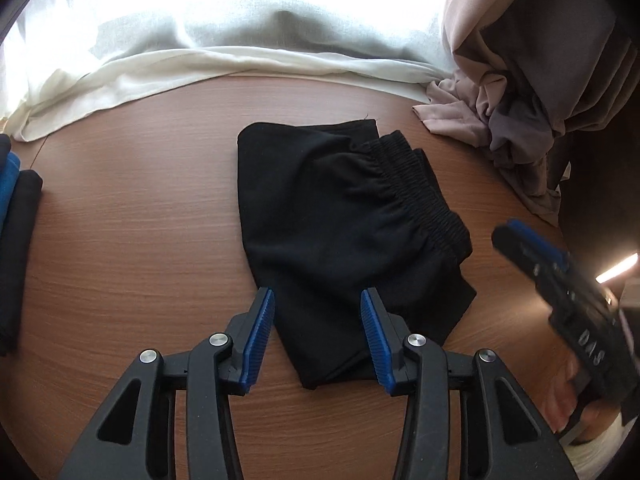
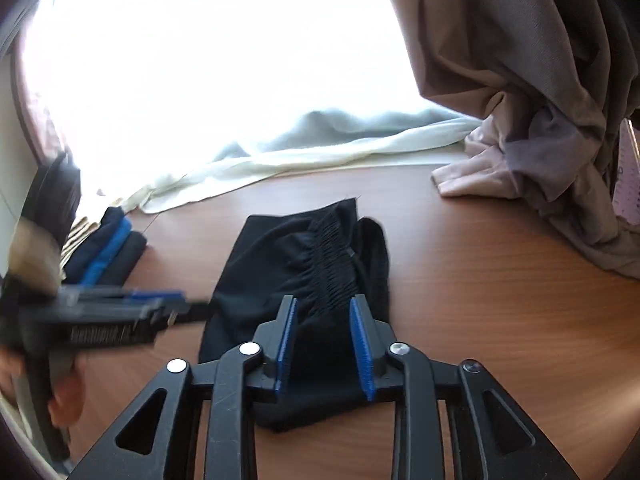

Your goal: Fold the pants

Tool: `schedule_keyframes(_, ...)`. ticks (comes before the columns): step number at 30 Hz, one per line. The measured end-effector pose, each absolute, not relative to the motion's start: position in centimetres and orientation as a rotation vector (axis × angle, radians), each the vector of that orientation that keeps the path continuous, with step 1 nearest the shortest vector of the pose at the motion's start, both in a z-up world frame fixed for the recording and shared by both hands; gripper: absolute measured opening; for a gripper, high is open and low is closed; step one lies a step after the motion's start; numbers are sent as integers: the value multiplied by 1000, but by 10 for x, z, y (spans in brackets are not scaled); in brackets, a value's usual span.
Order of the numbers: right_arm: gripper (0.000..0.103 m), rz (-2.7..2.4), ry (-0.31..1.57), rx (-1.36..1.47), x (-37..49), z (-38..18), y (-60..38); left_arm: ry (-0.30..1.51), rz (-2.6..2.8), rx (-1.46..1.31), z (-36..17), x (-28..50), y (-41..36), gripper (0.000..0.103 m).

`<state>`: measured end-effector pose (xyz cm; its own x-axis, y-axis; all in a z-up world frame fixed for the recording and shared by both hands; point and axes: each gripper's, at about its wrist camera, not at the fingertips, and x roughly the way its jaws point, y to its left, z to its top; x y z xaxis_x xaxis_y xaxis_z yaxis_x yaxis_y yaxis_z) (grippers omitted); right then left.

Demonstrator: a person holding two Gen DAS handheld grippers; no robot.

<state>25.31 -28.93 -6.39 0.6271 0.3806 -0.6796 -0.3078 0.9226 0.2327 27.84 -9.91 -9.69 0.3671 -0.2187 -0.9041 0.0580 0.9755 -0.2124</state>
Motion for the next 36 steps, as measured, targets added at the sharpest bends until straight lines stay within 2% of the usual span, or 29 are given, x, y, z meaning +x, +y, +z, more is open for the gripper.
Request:
schedule_keyframes(10,30,470,803,82,319,-69,-283,1110,-234,-136,-113,273,-112,45)
schedule_keyframes(17,30,523,879,108,354,-89,-272,1109,-245,-100,-122,271,-113,45)
schedule_keyframes(36,28,517,1045,241,387,-130,-278,1105,-240,-24,-137,271,-123,45)
